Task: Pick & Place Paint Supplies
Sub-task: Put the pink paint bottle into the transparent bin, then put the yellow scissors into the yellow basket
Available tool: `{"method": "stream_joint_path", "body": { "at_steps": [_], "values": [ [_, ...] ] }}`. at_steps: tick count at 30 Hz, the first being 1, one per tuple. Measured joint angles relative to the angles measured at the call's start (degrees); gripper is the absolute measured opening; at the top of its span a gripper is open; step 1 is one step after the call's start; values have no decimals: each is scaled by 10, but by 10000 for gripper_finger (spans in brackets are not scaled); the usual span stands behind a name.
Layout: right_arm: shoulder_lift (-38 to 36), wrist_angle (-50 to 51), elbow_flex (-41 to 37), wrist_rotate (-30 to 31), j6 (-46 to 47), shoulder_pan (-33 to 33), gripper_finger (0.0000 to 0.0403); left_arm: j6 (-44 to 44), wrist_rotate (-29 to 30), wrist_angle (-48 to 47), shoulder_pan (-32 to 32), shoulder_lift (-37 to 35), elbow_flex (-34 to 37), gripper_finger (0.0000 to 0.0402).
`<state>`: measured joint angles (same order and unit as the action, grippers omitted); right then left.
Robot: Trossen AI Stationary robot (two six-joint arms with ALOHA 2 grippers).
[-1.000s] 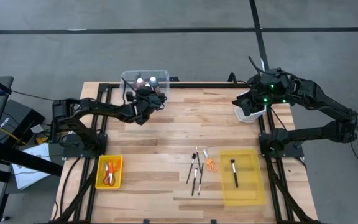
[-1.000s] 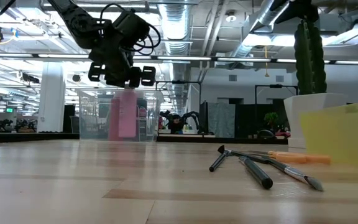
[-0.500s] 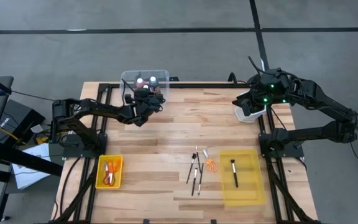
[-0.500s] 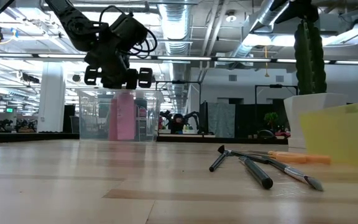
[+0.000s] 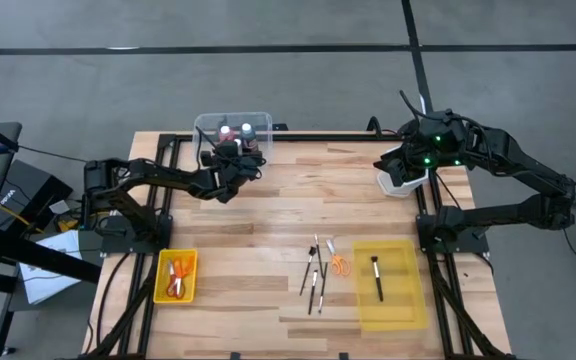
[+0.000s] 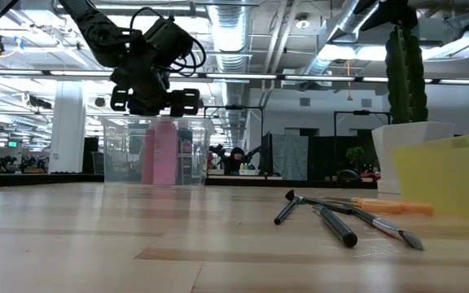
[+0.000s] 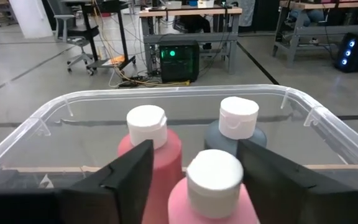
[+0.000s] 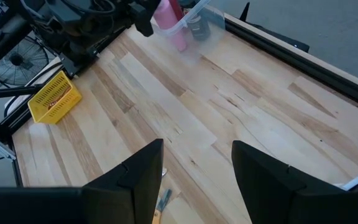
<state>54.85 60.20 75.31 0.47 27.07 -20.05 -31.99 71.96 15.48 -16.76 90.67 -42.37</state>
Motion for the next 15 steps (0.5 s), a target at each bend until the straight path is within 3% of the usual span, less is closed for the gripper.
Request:
{"method": "stream_joint_path", "body": {
  "at_steps": [6,15],
  "values": [
    [0,-3,0,0,0,0,187,7,1,12,0,-22,1,247],
    [0,-15,0,0,-1,0,187,114,-12,31,5,-120,1,228]
  ]
}}
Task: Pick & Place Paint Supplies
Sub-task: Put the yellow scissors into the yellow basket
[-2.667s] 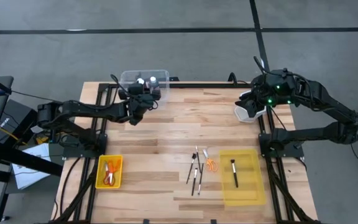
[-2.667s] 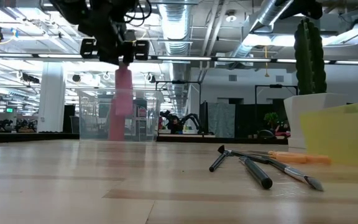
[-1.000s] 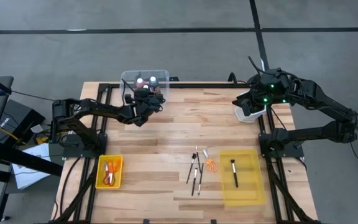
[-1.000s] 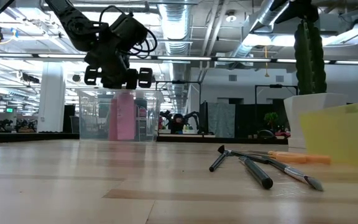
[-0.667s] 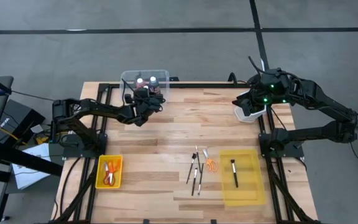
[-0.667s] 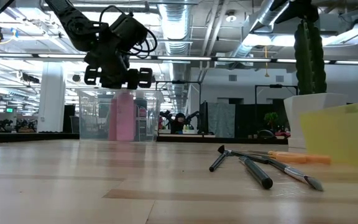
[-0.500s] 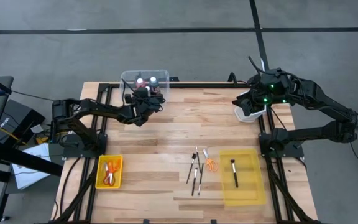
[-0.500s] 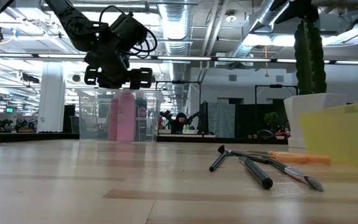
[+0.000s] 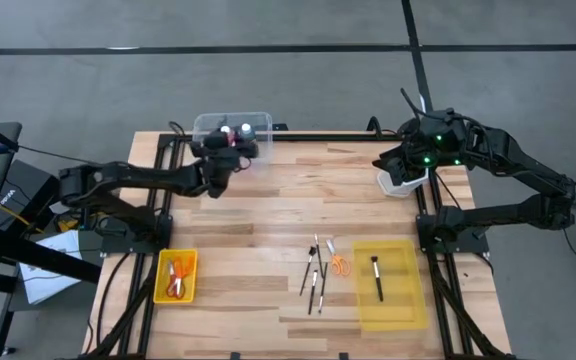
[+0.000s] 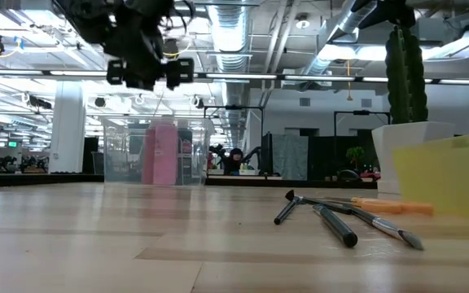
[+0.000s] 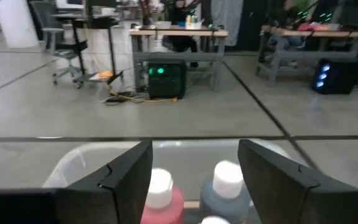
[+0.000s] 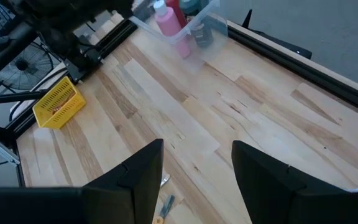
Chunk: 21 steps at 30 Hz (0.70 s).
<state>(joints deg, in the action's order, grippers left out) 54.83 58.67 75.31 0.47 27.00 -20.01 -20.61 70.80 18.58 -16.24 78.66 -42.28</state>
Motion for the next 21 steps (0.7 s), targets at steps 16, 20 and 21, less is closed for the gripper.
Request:
{"method": "stream_joint_path", "body": {
  "at_steps": [16,20,21],
  "values": [
    [40,-9,0,-5,12,5,187,63,-470,9,1,-155,0,212],
    [82,-9,0,-6,55,4,187,62,-522,9,1,-174,0,210],
    [95,-9,0,-6,69,5,187,63,-523,8,1,-179,0,209]
  ]
}}
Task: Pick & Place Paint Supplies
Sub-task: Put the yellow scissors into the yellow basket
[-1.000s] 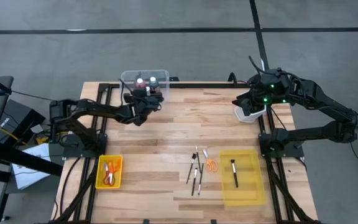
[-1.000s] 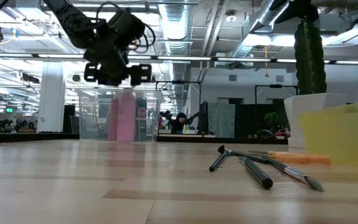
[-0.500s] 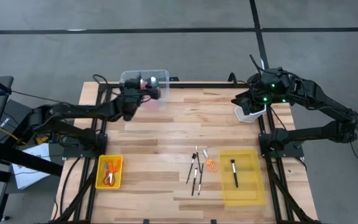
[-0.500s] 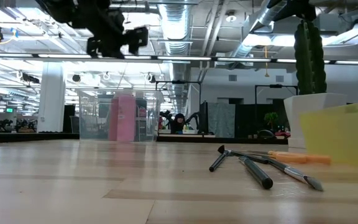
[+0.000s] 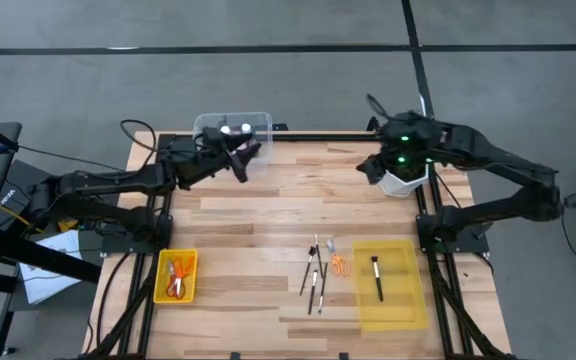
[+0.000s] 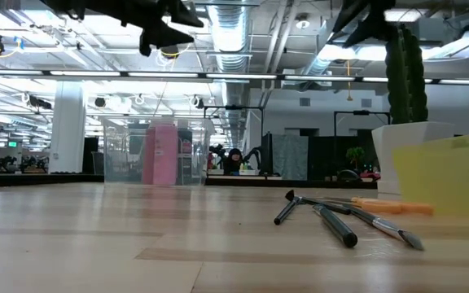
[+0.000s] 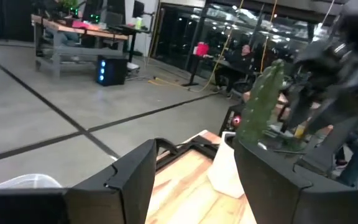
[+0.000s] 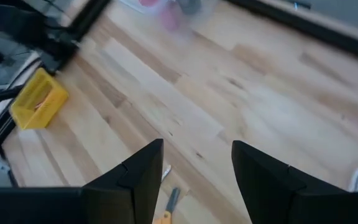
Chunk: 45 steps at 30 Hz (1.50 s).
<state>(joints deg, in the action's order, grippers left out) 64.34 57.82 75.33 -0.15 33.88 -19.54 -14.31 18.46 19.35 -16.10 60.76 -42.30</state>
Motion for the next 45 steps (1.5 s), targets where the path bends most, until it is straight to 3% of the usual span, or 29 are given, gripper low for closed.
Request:
{"method": "stream_joint_path", "body": {
  "at_steps": [16,23,35,41,45],
  "values": [
    [197,-53,0,-16,219,115,187,5,-8,-21,0,-42,0,209],
    [232,-74,0,-15,320,170,187,6,-39,-72,0,-44,0,209],
    [266,-79,1,-15,448,244,187,6,-38,-96,0,-44,0,209],
    [308,-74,0,-38,472,260,187,6,-43,-96,0,-44,0,209],
    [338,-77,0,-58,473,263,187,6,-82,-96,0,-44,0,209]
  ]
}}
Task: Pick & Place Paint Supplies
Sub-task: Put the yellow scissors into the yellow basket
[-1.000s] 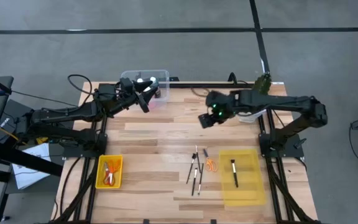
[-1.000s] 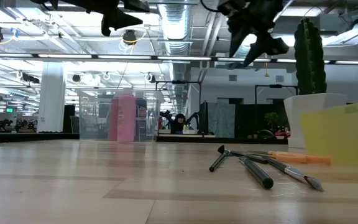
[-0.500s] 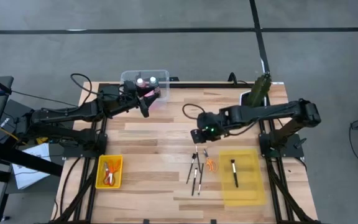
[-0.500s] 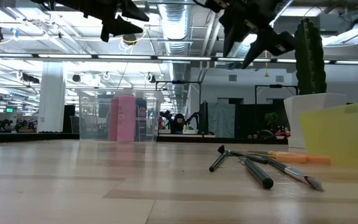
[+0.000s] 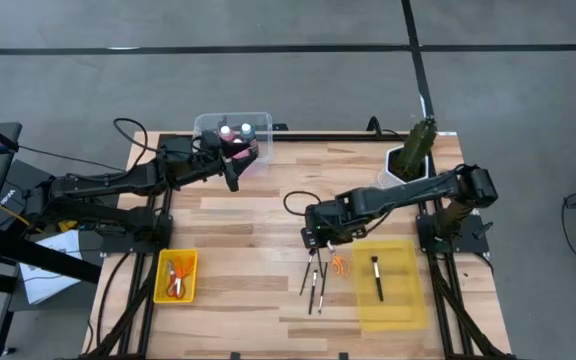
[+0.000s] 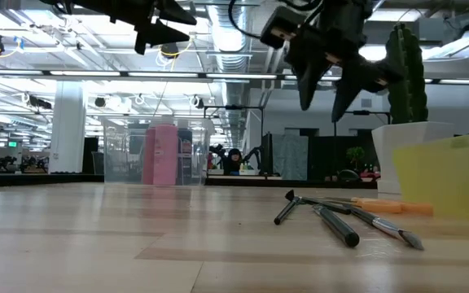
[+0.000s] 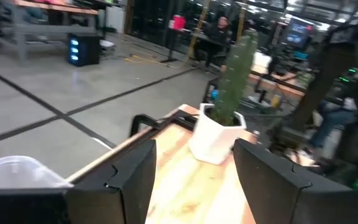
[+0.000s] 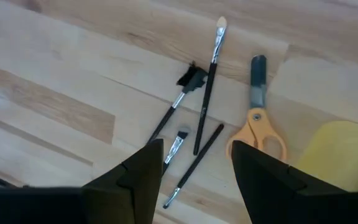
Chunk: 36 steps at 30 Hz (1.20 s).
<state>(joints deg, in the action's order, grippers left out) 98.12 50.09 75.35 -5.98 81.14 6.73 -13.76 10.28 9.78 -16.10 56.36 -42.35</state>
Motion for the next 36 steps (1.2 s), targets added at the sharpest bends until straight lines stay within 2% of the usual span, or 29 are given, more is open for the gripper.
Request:
{"method": "stream_joint_path", "body": {
  "at_steps": [3,9,19,32,36],
  "values": [
    [7,-2,0,0,0,0,187,0,-21,0,0,0,0,209],
    [31,29,-1,11,-5,-1,187,0,-23,-9,0,0,0,209],
    [82,9,2,-46,-28,14,187,0,-23,-20,1,-1,0,209],
    [81,26,2,-44,-6,53,187,0,-23,-25,1,-1,0,209],
    [81,28,2,-28,-48,54,185,0,-23,-26,1,-1,0,209]
  ]
}}
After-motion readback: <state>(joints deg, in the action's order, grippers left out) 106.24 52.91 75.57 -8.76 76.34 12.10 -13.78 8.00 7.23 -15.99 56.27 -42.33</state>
